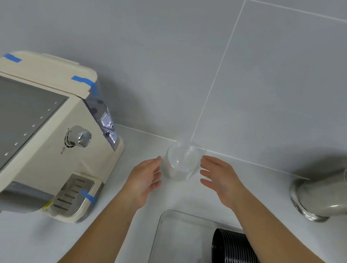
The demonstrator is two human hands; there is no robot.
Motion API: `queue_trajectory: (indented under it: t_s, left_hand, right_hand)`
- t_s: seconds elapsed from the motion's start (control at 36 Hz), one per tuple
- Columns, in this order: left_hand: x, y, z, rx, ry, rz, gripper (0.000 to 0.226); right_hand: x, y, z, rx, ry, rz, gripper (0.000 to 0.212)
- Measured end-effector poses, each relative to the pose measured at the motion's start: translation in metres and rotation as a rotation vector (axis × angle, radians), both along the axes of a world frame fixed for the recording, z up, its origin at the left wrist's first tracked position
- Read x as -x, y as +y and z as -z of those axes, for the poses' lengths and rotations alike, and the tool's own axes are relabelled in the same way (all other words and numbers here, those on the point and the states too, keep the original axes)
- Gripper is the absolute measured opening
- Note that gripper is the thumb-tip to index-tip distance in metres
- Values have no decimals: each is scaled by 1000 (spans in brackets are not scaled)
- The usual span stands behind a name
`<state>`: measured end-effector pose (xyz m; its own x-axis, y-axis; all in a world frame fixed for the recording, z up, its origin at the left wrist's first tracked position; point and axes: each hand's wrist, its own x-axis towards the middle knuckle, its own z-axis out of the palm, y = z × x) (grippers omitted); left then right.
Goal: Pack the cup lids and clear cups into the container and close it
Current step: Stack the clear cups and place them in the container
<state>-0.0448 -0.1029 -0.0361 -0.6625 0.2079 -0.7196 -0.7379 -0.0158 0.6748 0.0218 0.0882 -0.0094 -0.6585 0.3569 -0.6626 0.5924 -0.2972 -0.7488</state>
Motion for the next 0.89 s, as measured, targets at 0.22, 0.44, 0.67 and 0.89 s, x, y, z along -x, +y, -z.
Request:
queue_trajectory:
  t_s: [0.22,0.44,0.67,0.89]
  left_hand:
    - [13,20,10,77,70,206,57]
    - [18,26,17,134,74,225,73]
    - [12,27,23,110,51,174,43]
    - [-2,26,20,94,42,132,41]
  right_hand:
    - [29,-6,14,-37,-49,-110,11]
    - [34,-4,27,24,-95,-121,30]
    - [29,0,29,69,-80,-38,26]
    - [23,2,29,55,-88,-5,27]
